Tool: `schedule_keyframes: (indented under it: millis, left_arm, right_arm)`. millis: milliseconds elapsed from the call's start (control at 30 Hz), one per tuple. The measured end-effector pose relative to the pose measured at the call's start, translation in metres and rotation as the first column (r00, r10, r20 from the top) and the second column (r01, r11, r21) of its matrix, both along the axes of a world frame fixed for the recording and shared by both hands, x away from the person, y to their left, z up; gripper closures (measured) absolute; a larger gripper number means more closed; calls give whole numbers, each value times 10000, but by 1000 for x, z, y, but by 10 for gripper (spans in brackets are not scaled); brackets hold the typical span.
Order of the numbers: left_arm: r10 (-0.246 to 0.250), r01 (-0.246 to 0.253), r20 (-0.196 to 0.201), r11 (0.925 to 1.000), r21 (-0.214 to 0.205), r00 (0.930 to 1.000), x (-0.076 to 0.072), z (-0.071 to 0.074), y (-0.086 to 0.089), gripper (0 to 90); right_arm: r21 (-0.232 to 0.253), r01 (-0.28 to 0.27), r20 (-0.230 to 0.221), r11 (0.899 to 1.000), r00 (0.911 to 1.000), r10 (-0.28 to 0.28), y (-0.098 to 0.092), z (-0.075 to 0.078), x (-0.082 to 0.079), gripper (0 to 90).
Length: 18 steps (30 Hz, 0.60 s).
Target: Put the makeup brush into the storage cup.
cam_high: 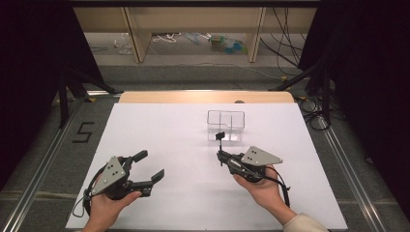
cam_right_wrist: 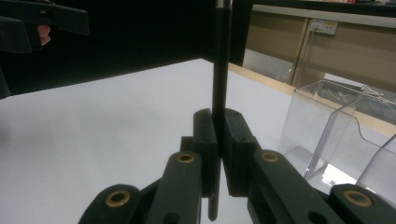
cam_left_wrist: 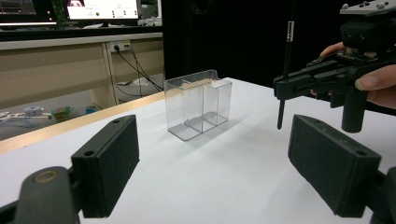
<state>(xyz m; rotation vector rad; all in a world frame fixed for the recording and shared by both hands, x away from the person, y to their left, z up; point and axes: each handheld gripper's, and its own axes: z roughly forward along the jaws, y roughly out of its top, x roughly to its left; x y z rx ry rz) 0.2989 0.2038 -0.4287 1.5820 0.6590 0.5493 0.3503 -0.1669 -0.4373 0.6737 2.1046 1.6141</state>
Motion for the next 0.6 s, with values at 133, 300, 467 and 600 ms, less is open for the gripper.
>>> schedule_keyframes:
  millis: [133, 300, 467, 600]
  left_arm:
    - [-7, 7, -48, 10000, 27, 10000, 0, -1, -1, 164]
    - [-7, 7, -17, 10000, 15, 10000, 0, -1, -1, 165]
    - [-11, 11, -45, 10000, 19, 10000, 0, -1, -1, 165]
    - [-1, 1, -29, 10000, 12, 10000, 0, -1, -1, 165]
  right_arm:
    - [15, 71, 67, 10000, 10000, -71, 1, 0, 2, 856]
    - [59, 29, 77, 10000, 10000, -30, 2, 1, 4, 855]
    - [86, 37, -162, 10000, 9999, -35, 3, 2, 5, 855]
    - [102, 82, 42, 9999, 10000, -83, 3, 3, 7, 856]
